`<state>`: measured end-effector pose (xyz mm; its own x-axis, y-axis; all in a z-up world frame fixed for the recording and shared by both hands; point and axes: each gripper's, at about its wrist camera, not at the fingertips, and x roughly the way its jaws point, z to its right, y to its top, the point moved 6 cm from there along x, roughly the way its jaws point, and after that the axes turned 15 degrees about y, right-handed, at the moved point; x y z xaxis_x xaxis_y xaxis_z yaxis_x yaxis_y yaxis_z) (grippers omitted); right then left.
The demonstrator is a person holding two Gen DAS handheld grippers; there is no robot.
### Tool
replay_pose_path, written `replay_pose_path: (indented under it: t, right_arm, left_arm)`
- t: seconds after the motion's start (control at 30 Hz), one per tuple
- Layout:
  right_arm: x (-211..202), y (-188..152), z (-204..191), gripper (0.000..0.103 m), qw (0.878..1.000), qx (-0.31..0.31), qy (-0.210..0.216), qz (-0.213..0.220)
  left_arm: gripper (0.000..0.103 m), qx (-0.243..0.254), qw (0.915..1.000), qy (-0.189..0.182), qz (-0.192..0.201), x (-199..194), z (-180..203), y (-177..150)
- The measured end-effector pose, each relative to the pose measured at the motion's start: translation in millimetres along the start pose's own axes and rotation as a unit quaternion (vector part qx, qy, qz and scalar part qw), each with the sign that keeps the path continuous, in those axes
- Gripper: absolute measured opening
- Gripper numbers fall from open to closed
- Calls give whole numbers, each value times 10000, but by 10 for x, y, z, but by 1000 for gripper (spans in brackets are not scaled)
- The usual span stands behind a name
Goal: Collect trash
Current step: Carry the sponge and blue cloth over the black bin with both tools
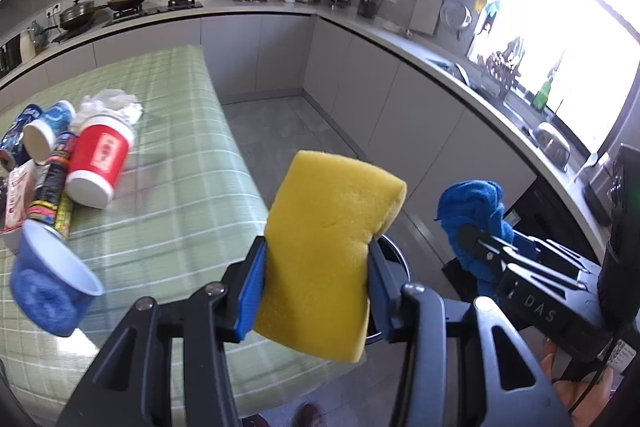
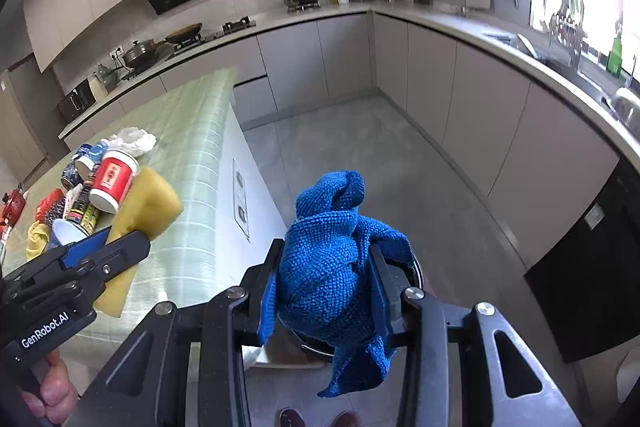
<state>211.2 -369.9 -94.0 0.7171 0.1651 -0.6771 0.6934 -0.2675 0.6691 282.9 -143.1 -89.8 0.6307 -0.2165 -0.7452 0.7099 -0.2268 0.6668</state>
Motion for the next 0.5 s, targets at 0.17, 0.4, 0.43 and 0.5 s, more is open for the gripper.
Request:
replay_pose_path:
  t: [0.17,0.4,0.43,0.5]
  right_arm:
    - [220,18,217,41,9996,-48,180,-219]
    - [519,-15,509,41,9968,-180,474,-624]
    - [564,-28,540,41,9961,-183,509,-693]
    - [670,-62,609,43,9945,-136,645,-812]
  left_arm:
    - [48,-40,9999,53,-128,157,256,31]
    - [50,-184,9985,227,-458,482,518,26]
    - [50,-177,9982,253,-505,524,546,16]
    - [53,-191,9974,288,-634,619,608,-19]
